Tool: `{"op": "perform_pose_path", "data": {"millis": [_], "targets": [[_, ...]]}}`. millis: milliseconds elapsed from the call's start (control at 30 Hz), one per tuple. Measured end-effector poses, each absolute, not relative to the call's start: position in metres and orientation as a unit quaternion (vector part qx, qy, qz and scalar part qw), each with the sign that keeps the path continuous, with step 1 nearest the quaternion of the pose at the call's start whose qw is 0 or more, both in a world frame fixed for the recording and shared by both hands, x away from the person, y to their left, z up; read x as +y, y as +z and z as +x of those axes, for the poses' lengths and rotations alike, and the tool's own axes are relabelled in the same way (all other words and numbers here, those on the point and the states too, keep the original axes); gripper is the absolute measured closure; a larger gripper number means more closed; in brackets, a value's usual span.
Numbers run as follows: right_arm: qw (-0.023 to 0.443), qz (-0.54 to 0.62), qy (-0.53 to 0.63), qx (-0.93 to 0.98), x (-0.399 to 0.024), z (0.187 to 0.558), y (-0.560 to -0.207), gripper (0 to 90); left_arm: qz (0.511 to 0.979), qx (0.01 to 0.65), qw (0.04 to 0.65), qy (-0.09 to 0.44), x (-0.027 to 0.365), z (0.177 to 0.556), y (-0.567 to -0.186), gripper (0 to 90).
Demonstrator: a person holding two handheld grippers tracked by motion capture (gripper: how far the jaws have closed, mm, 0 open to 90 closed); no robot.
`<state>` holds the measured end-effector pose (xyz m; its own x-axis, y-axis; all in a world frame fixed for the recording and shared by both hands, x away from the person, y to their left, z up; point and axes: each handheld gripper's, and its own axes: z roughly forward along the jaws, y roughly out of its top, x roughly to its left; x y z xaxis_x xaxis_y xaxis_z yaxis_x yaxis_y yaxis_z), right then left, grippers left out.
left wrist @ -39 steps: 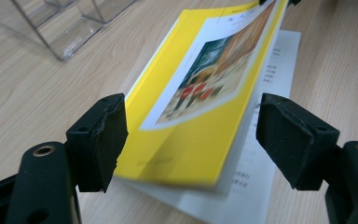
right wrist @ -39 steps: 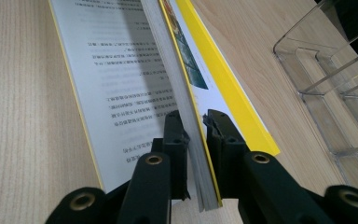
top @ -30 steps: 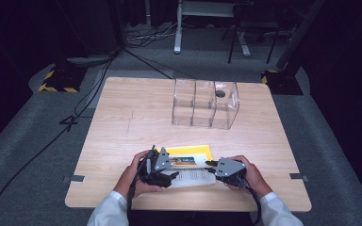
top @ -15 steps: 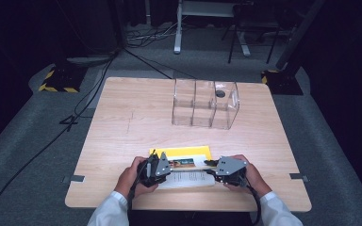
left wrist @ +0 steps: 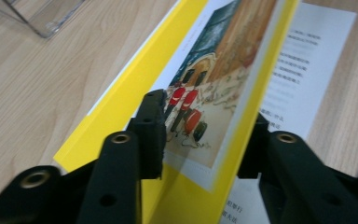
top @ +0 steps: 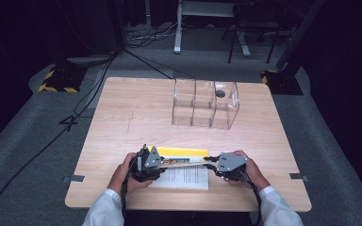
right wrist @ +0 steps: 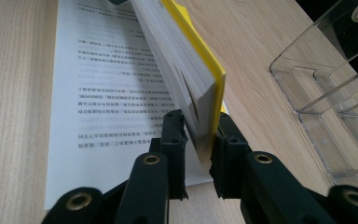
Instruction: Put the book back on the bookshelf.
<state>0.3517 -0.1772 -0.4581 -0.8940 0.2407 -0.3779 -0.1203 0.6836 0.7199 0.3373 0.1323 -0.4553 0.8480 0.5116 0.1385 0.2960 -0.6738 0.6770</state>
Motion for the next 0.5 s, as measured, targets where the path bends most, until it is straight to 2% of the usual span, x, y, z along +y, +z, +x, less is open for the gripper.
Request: {"op": "perform_pose_path", "data": {"millis": [33, 100, 233, 400, 500], "targets": [[0.228, 0.034, 0.396, 0.889, -0.177, 0.352, -0.458, 77.9, 0.898, 0.234, 0.336, 0.16, 0.131, 0.337, -0.454, 56.5], [0.224, 0.028, 0.395, 0.891, -0.175, 0.349, -0.456, 78.7, 0.898, 0.238, 0.332, 0.162, 0.123, 0.334, -0.45, 49.3], [0.223, 0.019, 0.39, 0.893, -0.172, 0.346, -0.455, 79.4, 0.901, 0.226, 0.334, 0.161, 0.108, 0.327, -0.448, 42.2], [0.224, 0.013, 0.39, 0.893, -0.167, 0.342, -0.451, 79.5, 0.904, 0.215, 0.33, 0.165, 0.086, 0.324, -0.449, 38.8], [0.222, 0.009, 0.391, 0.893, -0.164, 0.34, -0.448, 79.7, 0.9, 0.229, 0.325, 0.178, 0.08, 0.325, -0.453, 36.6]]}}
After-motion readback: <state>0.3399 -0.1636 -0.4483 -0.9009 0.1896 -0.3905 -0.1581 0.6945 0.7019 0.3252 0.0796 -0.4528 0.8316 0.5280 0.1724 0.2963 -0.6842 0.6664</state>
